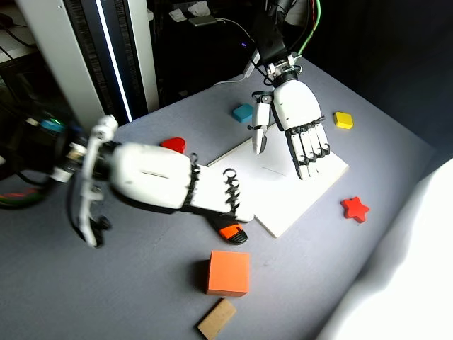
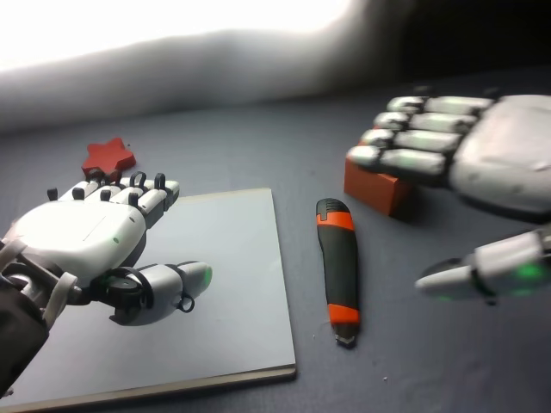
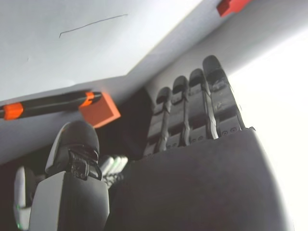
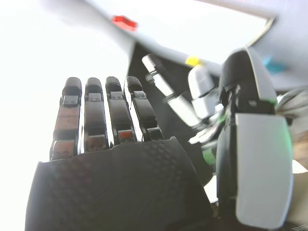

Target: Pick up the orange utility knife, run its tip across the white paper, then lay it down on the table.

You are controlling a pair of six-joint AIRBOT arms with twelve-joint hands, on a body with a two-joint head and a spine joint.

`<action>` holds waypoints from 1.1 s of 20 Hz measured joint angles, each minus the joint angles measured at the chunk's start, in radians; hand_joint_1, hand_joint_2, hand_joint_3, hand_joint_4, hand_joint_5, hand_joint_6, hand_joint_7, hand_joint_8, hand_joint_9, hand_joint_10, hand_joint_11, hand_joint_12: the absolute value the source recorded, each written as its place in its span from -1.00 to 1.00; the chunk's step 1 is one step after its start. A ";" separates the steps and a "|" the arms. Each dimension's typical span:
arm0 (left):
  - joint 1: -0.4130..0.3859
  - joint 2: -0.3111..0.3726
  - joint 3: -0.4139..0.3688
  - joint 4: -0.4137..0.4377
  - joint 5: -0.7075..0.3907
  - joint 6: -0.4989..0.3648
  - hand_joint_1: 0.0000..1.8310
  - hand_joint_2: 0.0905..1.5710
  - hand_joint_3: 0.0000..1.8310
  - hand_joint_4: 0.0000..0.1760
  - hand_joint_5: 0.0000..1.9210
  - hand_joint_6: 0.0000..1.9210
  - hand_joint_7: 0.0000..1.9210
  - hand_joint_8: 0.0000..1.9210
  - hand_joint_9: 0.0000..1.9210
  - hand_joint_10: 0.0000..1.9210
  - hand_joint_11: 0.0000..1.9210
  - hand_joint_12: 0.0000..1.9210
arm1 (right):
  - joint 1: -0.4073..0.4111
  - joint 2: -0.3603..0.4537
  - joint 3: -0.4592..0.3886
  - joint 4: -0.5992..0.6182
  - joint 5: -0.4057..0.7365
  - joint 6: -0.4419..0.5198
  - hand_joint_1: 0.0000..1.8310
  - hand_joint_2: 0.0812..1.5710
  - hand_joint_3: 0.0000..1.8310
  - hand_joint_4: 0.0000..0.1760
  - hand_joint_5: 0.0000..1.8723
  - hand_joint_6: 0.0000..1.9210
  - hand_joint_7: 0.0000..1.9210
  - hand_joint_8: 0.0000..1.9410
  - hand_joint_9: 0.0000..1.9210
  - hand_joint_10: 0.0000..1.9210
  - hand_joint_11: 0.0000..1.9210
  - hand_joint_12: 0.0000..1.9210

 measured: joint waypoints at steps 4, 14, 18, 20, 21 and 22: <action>0.000 0.010 0.000 0.023 0.017 0.004 -0.75 0.62 -1.00 -1.00 -0.42 -0.95 -0.23 -0.93 -0.33 -0.86 -0.92 0.41 | 0.081 0.183 -0.121 0.087 -0.169 0.020 -0.86 0.48 -0.99 -1.00 -0.86 -0.15 -0.59 -0.37 -0.86 0.04 -1.00 0.43; -0.103 0.036 -0.012 0.054 0.080 0.009 -0.76 0.76 -0.99 -1.00 -0.06 0.78 0.06 0.81 0.04 0.98 -0.01 1.00 | 0.046 0.275 -0.199 0.211 -0.247 0.019 -0.88 0.80 -0.93 -1.00 0.12 0.87 0.29 0.86 0.33 1.00 0.31 1.00; -0.113 0.036 -0.023 0.074 0.123 -0.007 -0.75 0.79 -0.99 -1.00 -0.08 0.84 0.07 0.85 0.08 1.00 0.03 1.00 | 0.043 0.272 -0.214 0.211 -0.238 -0.001 -0.77 0.85 -0.94 -1.00 0.14 0.96 0.29 0.98 0.39 1.00 0.36 1.00; -0.119 0.036 -0.024 0.077 0.139 -0.012 -0.74 0.79 -0.99 -1.00 -0.06 0.85 0.08 0.86 0.07 1.00 0.03 1.00 | 0.032 0.273 -0.210 0.211 -0.210 -0.005 -0.76 0.87 -0.93 -1.00 0.14 0.98 0.29 1.00 0.40 1.00 0.38 1.00; -0.122 0.036 -0.024 0.080 0.140 -0.012 -0.73 0.79 -1.00 -1.00 -0.06 0.84 0.08 0.86 0.07 1.00 0.04 1.00 | 0.032 0.271 -0.204 0.244 -0.203 -0.002 -0.76 0.88 -0.93 -1.00 0.17 1.00 0.31 1.00 0.40 1.00 0.39 1.00; -0.126 0.036 -0.024 0.080 0.143 -0.012 -0.73 0.79 -1.00 -1.00 -0.06 0.84 0.08 0.86 0.07 1.00 0.04 1.00 | 0.032 0.270 -0.197 0.277 -0.193 0.008 -0.76 0.88 -0.93 -1.00 0.17 1.00 0.31 1.00 0.40 1.00 0.39 1.00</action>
